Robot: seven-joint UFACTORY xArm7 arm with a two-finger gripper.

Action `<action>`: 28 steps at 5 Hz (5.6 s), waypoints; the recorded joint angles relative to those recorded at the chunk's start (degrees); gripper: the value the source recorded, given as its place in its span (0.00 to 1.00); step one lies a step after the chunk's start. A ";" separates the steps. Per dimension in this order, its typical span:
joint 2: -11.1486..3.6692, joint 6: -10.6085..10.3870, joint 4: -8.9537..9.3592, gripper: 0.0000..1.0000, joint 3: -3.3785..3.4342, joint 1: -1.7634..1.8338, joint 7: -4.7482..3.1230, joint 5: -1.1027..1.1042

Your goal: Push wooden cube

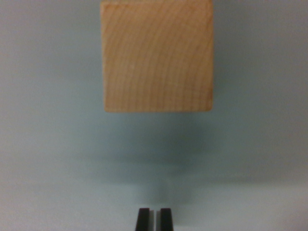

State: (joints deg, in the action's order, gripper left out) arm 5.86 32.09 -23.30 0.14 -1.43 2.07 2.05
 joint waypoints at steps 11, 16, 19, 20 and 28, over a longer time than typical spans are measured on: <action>-3.58 1.11 -4.69 1.00 0.01 0.06 0.02 -0.04; -9.08 2.83 -11.91 1.00 0.02 0.16 0.05 -0.10; -11.18 3.48 -14.66 1.00 0.03 0.20 0.06 -0.12; -13.24 4.12 -17.35 1.00 0.03 0.24 0.07 -0.15; -20.01 6.23 -26.23 1.00 0.05 0.36 0.10 -0.22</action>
State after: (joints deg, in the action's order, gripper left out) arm -14.14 38.32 -49.53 0.19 -1.07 2.17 1.83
